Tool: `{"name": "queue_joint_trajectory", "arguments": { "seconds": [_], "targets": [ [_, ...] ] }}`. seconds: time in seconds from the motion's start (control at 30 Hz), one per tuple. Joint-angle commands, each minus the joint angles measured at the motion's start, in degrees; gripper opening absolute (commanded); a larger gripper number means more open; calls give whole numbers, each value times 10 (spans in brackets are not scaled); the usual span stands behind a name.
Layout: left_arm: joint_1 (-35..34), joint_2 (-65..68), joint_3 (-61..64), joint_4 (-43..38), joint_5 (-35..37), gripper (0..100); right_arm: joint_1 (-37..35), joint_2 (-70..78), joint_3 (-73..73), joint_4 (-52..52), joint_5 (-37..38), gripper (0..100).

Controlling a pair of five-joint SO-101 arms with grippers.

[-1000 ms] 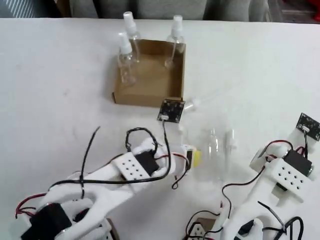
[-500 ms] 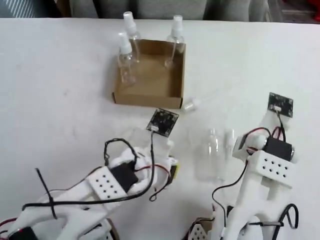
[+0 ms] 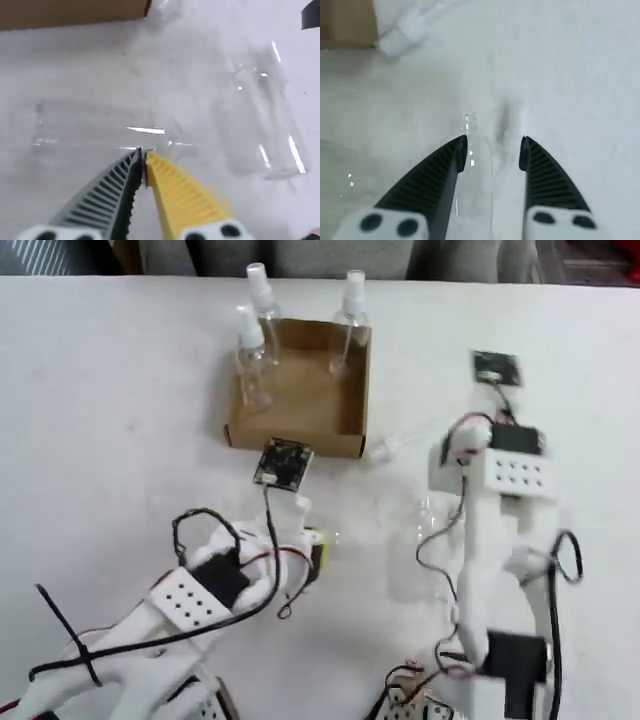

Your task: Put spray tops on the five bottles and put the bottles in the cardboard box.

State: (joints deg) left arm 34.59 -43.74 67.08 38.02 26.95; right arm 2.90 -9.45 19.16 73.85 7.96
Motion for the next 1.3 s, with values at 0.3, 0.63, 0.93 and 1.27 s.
{"name": "queue_joint_trajectory", "arguments": {
  "seconds": [0.3,0.63,0.93,1.27],
  "targets": [
    [-189,-17,21,-131,-120,21,-80,30,-79,18,-96,138],
    [-207,-16,24,-137,-91,21,-58,151,-105,-172,-298,141],
    [-207,-16,24,-121,-91,21,-65,318,-259,-169,-378,141],
    [-204,-16,24,-120,-91,21,-87,458,-415,-87,-407,143]
  ]
}}
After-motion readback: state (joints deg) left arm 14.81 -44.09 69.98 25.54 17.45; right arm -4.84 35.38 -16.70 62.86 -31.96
